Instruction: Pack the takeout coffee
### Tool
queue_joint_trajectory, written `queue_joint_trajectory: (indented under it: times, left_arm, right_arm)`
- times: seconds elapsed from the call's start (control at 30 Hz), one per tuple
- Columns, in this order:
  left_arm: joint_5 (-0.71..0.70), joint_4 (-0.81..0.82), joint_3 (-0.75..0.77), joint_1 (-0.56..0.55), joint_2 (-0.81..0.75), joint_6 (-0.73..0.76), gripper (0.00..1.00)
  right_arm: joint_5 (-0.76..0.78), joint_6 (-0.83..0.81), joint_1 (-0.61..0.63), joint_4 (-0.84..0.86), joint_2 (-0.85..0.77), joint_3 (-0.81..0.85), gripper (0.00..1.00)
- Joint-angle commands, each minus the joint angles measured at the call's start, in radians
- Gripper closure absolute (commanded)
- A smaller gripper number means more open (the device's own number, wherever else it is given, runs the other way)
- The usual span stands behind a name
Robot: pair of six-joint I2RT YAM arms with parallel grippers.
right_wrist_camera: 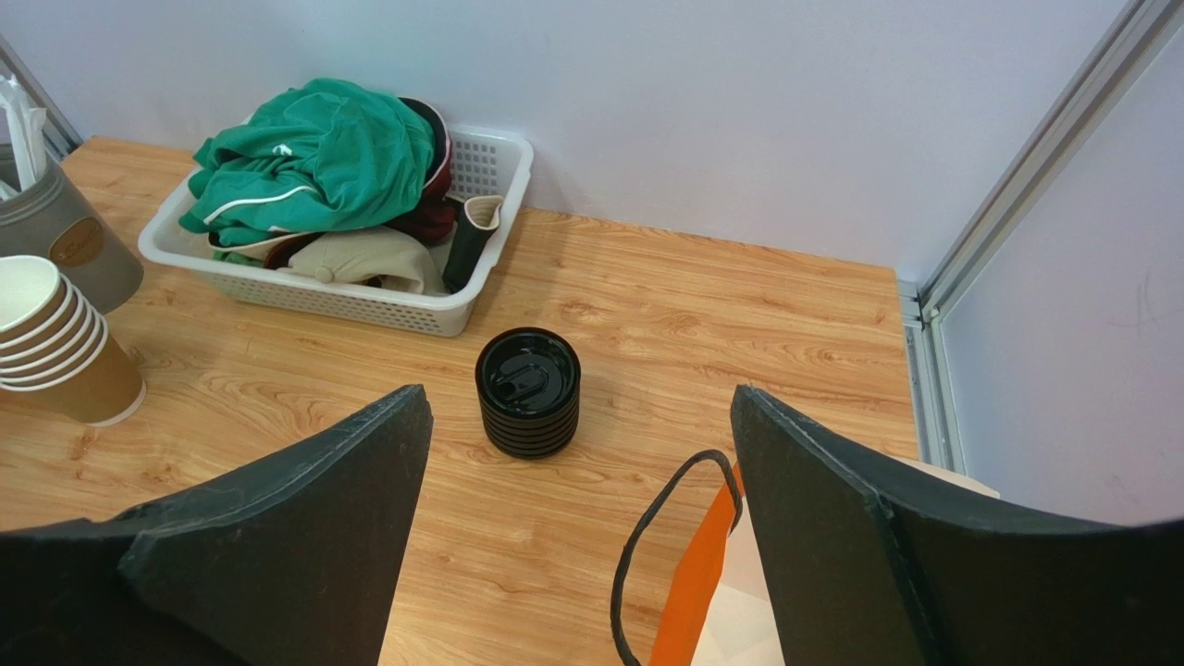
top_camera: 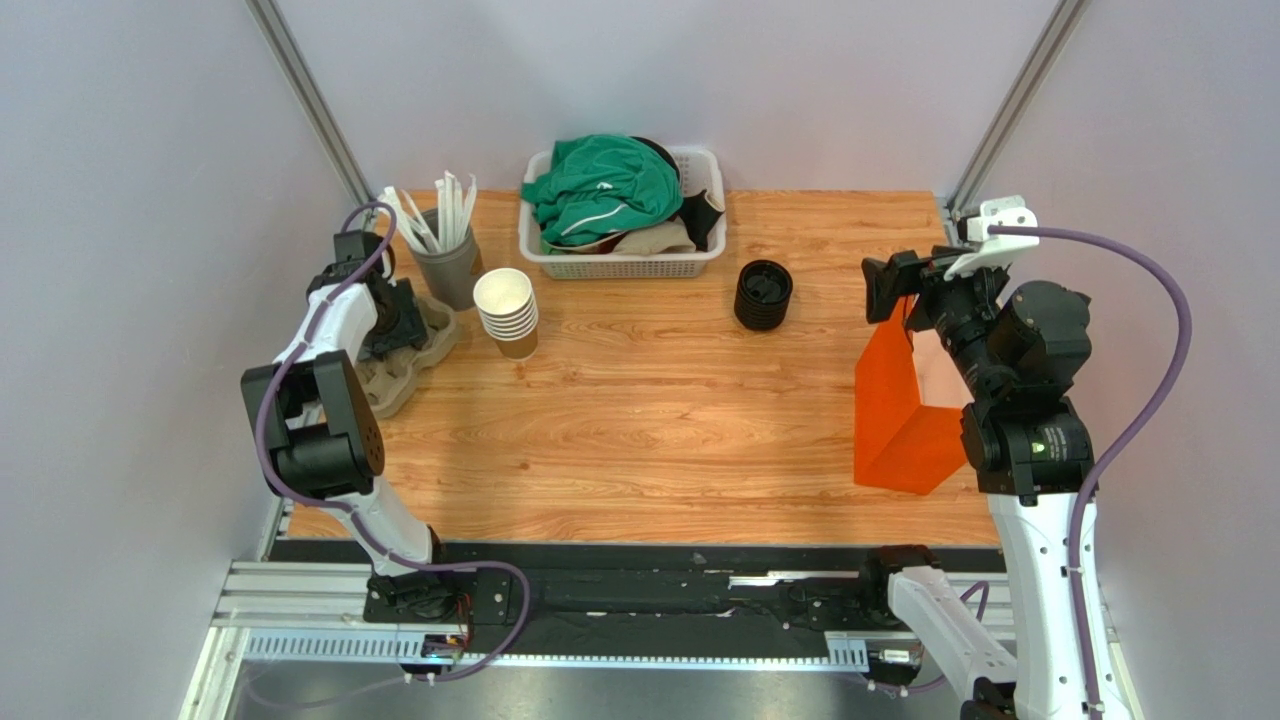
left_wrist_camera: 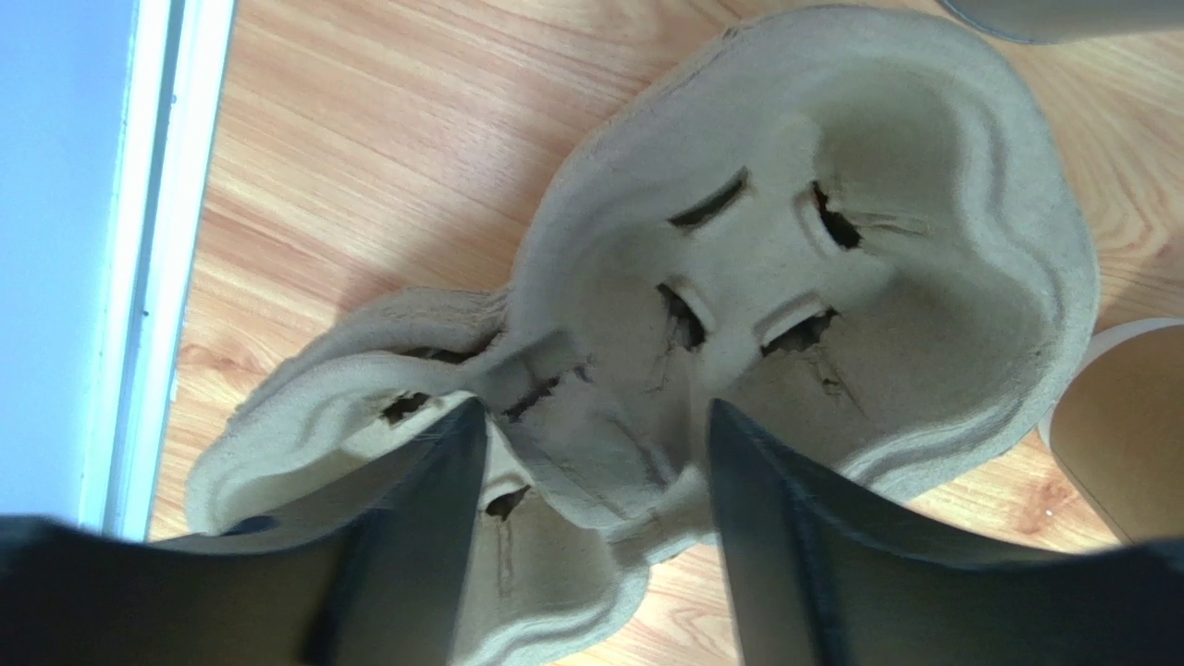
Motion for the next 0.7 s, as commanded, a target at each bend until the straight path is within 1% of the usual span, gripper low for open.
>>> queue_joint_trajectory:
  times: [0.0, 0.03, 0.1, 0.23, 0.27, 0.3, 0.63, 0.67]
  left_arm:
    - [-0.026, 0.043, 0.038, -0.004, -0.018, 0.007, 0.38]
    - [-0.031, 0.046, 0.038, -0.006, -0.02, 0.013, 0.41]
    - [-0.04, 0.051, 0.037, -0.009, -0.017, 0.019, 0.43]
    - [-0.042, 0.055, 0.025, -0.012, -0.027, 0.032, 0.45]
    - [-0.037, 0.058, 0.024, -0.015, -0.032, 0.035, 0.48]
    - [-0.034, 0.061, 0.02, -0.015, -0.038, 0.038, 0.49]
    - [0.018, 0.066, 0.012, -0.023, -0.158, 0.073, 0.5]
    - [0.021, 0.066, 0.011, -0.021, -0.169, 0.073, 0.52]
  right_arm:
    - [-0.014, 0.007, 0.001, 0.024, -0.004, -0.009, 0.15]
    - [-0.014, 0.006, 0.003, 0.026, -0.004, -0.01, 0.15]
    - [-0.014, 0.006, 0.007, 0.024, -0.002, -0.012, 0.15]
    - [-0.019, 0.006, 0.017, 0.024, -0.001, -0.016, 0.15]
    - [-0.017, 0.003, 0.018, 0.026, -0.001, -0.018, 0.15]
    - [-0.017, 0.001, 0.018, 0.029, -0.002, -0.024, 0.15]
    - [-0.011, -0.001, 0.02, 0.032, -0.005, -0.027, 0.15]
    - [-0.011, 0.001, 0.021, 0.032, -0.005, -0.027, 0.15]
